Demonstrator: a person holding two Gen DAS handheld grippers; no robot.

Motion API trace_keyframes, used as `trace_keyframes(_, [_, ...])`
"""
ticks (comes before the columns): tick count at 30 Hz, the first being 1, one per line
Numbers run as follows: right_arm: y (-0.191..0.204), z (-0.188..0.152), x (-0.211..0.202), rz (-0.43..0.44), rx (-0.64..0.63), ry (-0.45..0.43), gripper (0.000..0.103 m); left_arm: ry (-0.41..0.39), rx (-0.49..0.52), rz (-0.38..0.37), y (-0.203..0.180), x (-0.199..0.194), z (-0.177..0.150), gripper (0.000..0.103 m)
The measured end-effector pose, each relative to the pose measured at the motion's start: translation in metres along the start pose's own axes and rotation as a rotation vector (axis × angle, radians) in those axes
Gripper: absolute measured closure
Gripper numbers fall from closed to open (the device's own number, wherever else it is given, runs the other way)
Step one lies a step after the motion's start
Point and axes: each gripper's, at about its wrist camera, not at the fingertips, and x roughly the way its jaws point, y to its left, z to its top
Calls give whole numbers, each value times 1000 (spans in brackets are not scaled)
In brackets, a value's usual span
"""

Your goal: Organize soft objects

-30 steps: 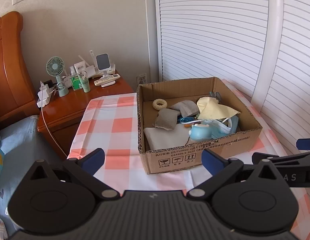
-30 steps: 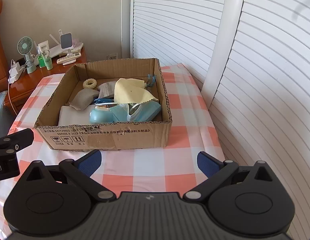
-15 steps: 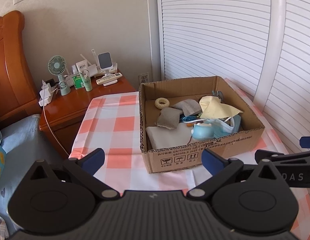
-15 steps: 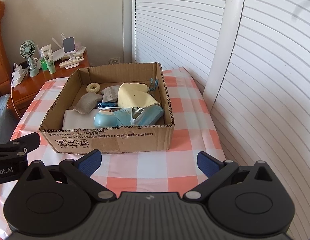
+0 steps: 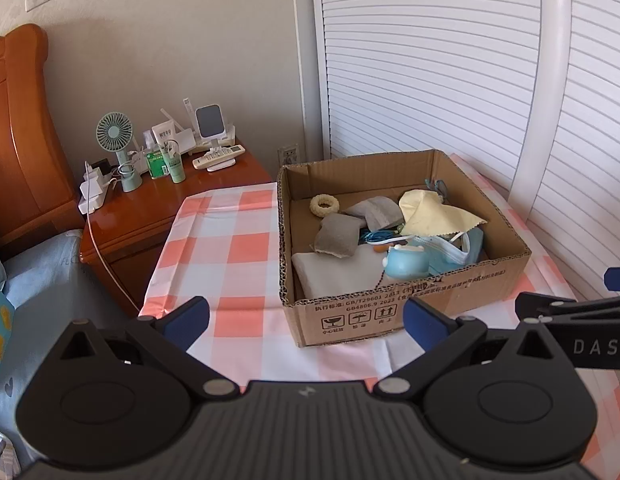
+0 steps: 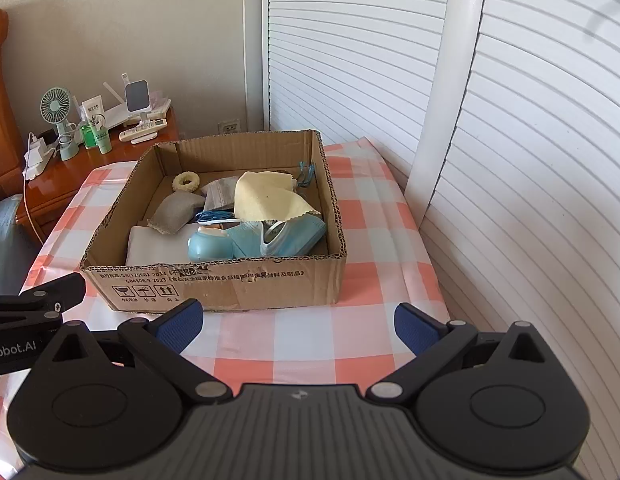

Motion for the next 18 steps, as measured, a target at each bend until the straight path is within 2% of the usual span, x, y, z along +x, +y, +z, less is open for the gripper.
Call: trace_keyframes(18, [0, 0, 1, -1, 4, 2, 0, 11, 9, 6, -2, 2, 0, 1])
